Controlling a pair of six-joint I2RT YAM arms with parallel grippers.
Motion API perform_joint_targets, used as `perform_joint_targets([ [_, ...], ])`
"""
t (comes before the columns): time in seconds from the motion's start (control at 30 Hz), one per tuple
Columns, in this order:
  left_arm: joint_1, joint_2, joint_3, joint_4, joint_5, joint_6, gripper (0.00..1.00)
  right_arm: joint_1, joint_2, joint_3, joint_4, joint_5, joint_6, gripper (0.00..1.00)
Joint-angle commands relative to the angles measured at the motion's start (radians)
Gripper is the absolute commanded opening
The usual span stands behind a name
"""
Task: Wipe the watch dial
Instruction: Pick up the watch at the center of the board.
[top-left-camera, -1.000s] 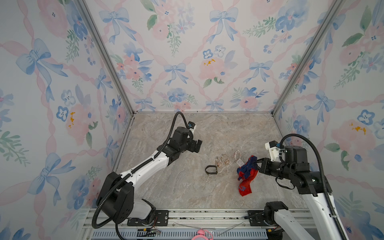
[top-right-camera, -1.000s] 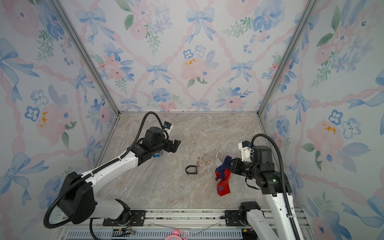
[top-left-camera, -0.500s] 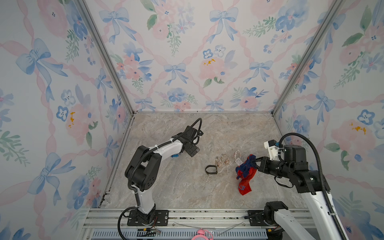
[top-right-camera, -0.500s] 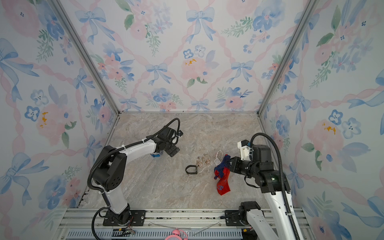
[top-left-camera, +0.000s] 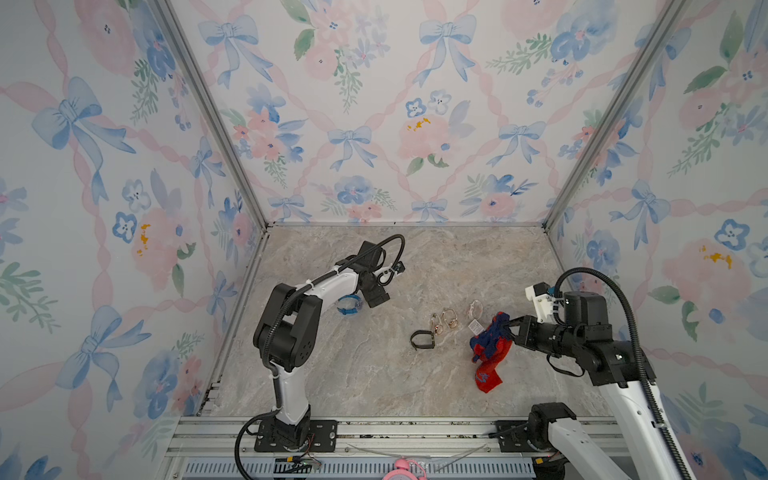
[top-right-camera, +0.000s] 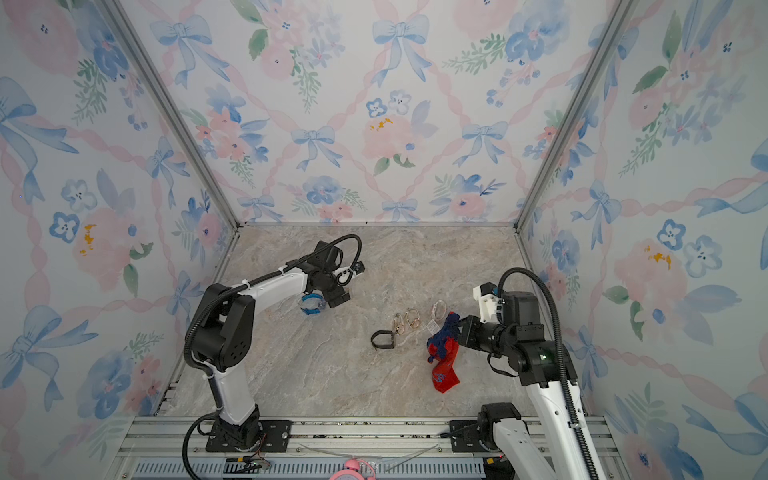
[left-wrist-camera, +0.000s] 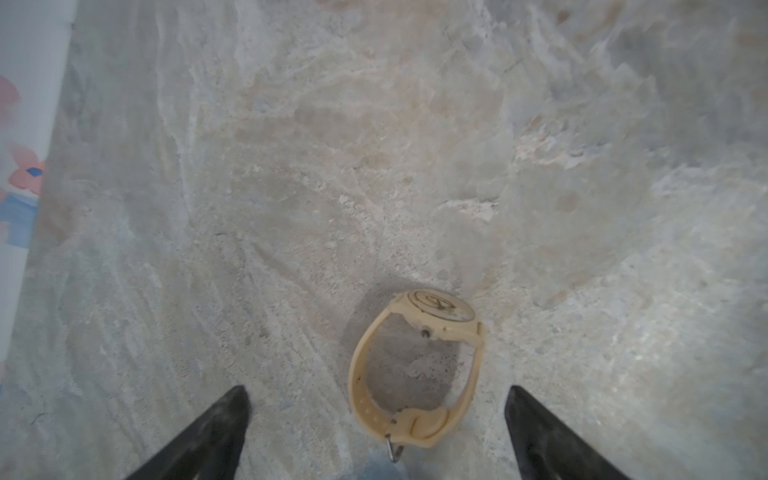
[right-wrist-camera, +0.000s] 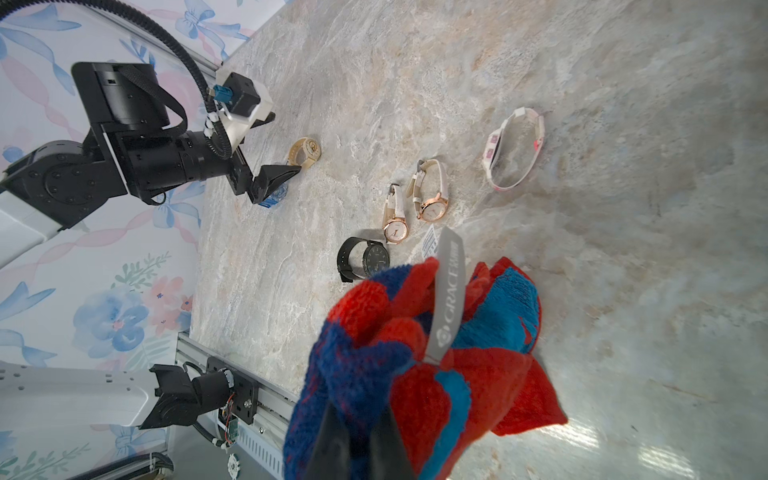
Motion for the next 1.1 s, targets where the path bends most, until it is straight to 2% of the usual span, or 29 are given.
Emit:
perform_joint_targets([
  [0.0, 0.012, 0.027, 0.043, -0.063, 0.069, 0.041, 0.97, -0.011, 0.007, -0.017, 0.028, -0.017, 0.001, 0.0],
  [0.5, 0.036, 0.168, 0.18, -0.136, 0.06, 0.041, 0.91, -0.01, 0.026, -0.047, 0.042, -0.014, -0.009, 0.0],
  [0.87, 0.05, 0.192, 0.19, -0.157, 0.052, 0.055, 0.89, -0.009, 0.053, -0.063, 0.066, -0.016, -0.005, 0.0],
  [1.07, 0.05, 0.201, 0.197, -0.23, 0.098, 0.084, 0.67, -0.01, 0.057, -0.07, 0.075, -0.018, -0.006, 0.0],
])
